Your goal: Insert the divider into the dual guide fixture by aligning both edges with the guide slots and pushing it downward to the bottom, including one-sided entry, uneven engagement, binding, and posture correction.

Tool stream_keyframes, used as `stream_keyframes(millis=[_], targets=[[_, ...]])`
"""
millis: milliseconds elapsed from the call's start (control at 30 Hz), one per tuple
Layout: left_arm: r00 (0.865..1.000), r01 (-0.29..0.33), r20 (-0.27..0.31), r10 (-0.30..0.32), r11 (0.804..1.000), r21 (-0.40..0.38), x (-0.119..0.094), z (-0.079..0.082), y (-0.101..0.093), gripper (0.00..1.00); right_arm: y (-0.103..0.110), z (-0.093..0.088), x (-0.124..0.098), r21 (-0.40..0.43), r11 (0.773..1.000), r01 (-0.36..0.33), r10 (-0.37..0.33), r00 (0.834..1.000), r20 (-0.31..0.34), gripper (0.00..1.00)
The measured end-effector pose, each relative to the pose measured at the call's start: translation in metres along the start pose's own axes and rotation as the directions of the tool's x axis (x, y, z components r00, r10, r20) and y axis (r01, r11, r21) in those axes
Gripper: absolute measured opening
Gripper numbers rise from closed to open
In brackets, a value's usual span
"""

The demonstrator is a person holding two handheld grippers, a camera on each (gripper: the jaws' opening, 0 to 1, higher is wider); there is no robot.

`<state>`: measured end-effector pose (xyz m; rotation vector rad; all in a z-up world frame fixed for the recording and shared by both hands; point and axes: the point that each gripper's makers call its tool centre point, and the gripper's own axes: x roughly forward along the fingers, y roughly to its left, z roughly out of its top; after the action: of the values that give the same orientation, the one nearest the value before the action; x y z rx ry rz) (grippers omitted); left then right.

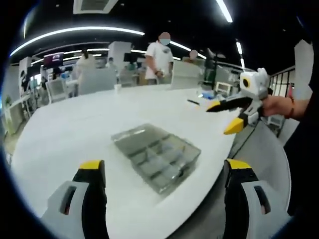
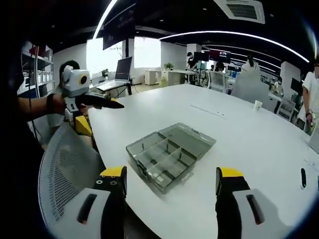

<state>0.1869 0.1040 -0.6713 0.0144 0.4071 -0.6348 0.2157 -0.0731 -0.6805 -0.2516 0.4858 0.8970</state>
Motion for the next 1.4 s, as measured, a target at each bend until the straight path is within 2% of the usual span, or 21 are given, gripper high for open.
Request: stream_keyframes(millis=[233,400,467,733,1400], targets=[[1.0,0.02,-0.011,-0.02,1.0,-0.002,0.005,-0.002,-0.005,0.98,0.003,-0.005,-0.004,0.015,1.0,0.003,-0.003,1.0,-0.002,0.67],[1.0,0.014,-0.007,-0.014,1.0,-0.009,0.004,-0.003,-0.006,0.98,0.004,-0.006,-0.001,0.013,1.0,-0.004,0.004,1.0,0.005,0.69],[1.0,0.009,-0.019,-0.009,1.0,-0.011,0.003,-0.005,-0.005,0.98,0.004,-0.01,0.002,0.026,1.0,-0.009,0.01,1.0,-0.012,0.69],[0.999,-0.004,-0.045,0.003,1.0,-0.014,-0.005,-0.01,-0.001,0.98,0.009,-0.007,0.007,0.023,0.999,-0.033,0.033,0.999,-0.003,0.67],[0.999,-0.017,-0.043,0.016,0.999,-0.031,-0.007,-0.014,0.002,0.98,0.013,-0.007,0.013,0.02,0.999,-0.05,0.051,0.999,-0.005,0.67]])
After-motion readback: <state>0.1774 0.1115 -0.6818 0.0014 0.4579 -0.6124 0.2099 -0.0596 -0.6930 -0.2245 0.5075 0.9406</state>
